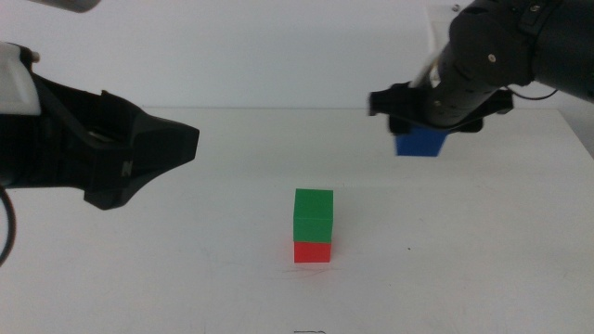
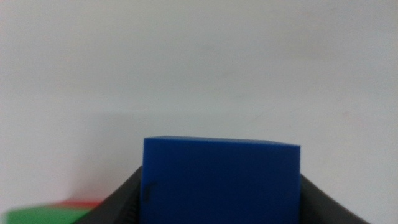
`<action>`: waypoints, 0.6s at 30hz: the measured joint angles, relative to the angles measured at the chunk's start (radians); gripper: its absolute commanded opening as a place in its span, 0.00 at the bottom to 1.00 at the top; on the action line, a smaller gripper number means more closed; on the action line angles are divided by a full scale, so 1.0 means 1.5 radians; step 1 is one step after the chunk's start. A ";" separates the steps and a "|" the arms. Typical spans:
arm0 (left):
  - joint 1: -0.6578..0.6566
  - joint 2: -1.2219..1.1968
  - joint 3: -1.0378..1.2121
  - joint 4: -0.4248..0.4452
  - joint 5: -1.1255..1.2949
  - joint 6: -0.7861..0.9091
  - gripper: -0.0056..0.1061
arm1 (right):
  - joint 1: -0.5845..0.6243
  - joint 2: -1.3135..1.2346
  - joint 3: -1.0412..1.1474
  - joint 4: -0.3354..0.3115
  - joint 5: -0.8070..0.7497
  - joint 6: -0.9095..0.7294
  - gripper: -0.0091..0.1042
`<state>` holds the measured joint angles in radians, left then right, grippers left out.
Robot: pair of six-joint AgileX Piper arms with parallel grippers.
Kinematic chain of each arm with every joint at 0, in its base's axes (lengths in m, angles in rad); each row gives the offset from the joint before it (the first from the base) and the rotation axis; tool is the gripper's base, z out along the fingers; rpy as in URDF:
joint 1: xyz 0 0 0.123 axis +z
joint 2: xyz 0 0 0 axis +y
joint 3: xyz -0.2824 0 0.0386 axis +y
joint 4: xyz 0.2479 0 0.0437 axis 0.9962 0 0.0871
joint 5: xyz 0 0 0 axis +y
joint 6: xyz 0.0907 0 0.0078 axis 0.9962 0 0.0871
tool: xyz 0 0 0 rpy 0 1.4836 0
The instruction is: Stack red cubes first, then green, then blue cubes in a specific spot.
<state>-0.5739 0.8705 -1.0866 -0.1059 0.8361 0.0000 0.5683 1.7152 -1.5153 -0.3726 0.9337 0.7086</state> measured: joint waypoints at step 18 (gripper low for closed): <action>0.000 0.000 0.000 0.000 0.000 0.004 0.87 | 0.156 0.042 -0.056 0.003 0.037 0.130 0.07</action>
<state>-0.5739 0.8705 -1.0866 -0.1059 0.8361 0.0054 0.8026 1.7790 -1.5992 -0.3681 0.9893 0.9040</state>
